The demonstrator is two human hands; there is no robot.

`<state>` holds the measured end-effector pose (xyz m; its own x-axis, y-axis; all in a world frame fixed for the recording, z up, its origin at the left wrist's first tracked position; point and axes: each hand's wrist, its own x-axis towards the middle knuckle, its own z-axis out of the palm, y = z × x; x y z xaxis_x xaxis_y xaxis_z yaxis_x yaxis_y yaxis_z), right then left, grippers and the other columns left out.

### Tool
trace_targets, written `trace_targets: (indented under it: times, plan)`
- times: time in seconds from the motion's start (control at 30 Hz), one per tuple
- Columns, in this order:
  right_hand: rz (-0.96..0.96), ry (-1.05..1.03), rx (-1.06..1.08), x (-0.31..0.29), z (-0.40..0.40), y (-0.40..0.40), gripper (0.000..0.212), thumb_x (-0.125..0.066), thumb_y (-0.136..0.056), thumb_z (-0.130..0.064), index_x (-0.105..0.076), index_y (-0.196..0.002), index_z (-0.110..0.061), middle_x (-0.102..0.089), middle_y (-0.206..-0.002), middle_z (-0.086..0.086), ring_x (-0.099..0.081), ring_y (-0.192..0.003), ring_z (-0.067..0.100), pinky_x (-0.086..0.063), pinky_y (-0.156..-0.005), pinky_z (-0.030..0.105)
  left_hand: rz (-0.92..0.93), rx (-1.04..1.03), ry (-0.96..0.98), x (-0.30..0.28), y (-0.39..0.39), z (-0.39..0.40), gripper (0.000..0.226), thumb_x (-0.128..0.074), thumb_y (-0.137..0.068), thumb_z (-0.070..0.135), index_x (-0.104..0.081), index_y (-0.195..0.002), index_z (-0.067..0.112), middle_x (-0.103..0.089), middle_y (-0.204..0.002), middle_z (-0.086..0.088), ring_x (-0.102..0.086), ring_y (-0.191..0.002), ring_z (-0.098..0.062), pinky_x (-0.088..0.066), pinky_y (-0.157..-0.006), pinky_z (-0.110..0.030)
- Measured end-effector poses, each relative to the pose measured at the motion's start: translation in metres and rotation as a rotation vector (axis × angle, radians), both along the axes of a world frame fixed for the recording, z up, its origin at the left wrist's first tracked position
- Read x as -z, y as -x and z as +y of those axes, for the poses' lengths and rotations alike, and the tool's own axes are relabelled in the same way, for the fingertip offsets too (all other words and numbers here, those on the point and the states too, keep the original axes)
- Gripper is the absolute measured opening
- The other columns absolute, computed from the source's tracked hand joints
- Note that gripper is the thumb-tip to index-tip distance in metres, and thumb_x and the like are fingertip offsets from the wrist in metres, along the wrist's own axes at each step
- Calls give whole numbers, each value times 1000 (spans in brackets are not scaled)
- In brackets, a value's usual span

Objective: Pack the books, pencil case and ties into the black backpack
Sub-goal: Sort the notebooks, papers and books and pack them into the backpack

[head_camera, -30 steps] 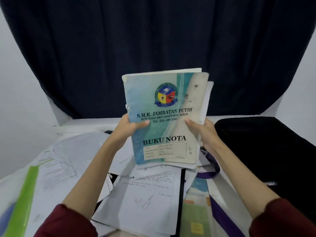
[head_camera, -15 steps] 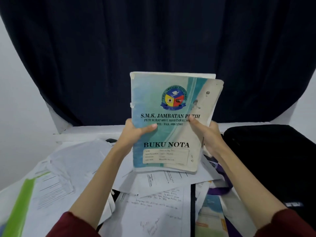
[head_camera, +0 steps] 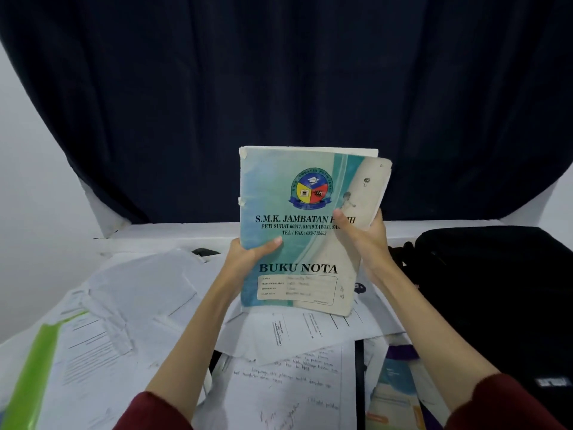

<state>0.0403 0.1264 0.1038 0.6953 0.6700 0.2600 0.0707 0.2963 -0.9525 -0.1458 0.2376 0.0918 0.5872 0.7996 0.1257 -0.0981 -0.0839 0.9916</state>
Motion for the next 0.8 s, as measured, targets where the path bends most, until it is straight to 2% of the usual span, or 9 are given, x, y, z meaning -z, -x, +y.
trace_targets:
  times: [0.1, 0.2, 0.33, 0.4, 0.47, 0.53, 0.6, 0.67, 0.8]
  plan:
    - [44, -7, -34, -2, 2, -5, 76, -73, -59, -51, -46, -121, -17, -66, -110, -1, -66, -99, 16, -55, -71, 24, 23, 12, 3, 7, 3, 2, 32, -73, -74, 21, -65, -104, 16, -74, -99, -5, -70, -92, -24, -58, -77, -35]
    - [-4, 5, -66, -5, -1, -6, 71, -71, -63, -52, -54, -121, -14, -70, -108, 1, -69, -95, 15, -56, -69, 23, 24, 32, 13, 16, 9, 3, 40, -73, -72, 26, -64, -109, 16, -73, -104, -5, -70, -95, -25, -56, -82, -40]
    - [59, -73, -28, 3, -4, 1, 38, -67, -83, -34, -60, -110, -8, -71, -98, 3, -71, -84, 12, -56, -63, 22, -26, 3, 40, 22, 14, 3, 43, -73, -71, 26, -63, -111, 16, -72, -105, -6, -70, -95, -27, -55, -83, -43]
    - [46, 1, -11, 19, -1, 11, 35, -61, -87, -41, -63, -108, -14, -71, -101, -1, -69, -93, 13, -57, -75, 26, -35, -1, 55, 22, 15, 3, 44, -73, -71, 27, -63, -112, 16, -72, -106, -6, -70, -96, -27, -55, -84, -43]
    - [28, 82, 38, 35, 5, 20, 51, -54, -82, -63, -62, -112, -22, -69, -109, -6, -64, -104, 13, -51, -93, 36, -39, -16, 61, 18, 14, 2, 48, -75, -68, 26, -62, -113, 14, -72, -107, -7, -70, -95, -26, -56, -83, -42]
    - [79, 97, 96, 36, 9, 23, 70, -45, -76, -76, -57, -118, -21, -65, -117, -4, -59, -110, 15, -45, -101, 43, -63, -43, 71, 12, 12, 3, 56, -78, -64, 26, -61, -115, 9, -71, -107, -9, -70, -94, -25, -57, -82, -41]
    - [78, 98, 131, 28, 10, 20, 59, -36, -90, -65, -55, -113, -14, -65, -110, 6, -58, -101, 15, -41, -102, 44, -94, -55, 78, 7, 12, 4, 59, -79, -63, 26, -61, -116, 7, -71, -107, -10, -70, -95, -25, -57, -82, -41]
    - [58, 68, 106, 26, 8, 16, 42, -32, -98, -53, -59, -104, -21, -67, -109, 6, -60, -101, 15, -46, -99, 46, -112, -47, 66, 8, 15, 3, 54, -77, -65, 25, -61, -114, 9, -72, -106, -8, -70, -95, -24, -56, -82, -39]
    - [66, 123, 77, 48, -3, 20, 47, -31, -95, -57, -65, -96, -25, -70, -101, -1, -65, -100, 17, -50, -94, 38, -85, 3, 54, 28, 16, -6, 37, -72, -72, 22, -63, -107, 13, -73, -101, -7, -71, -91, -26, -58, -73, -35]
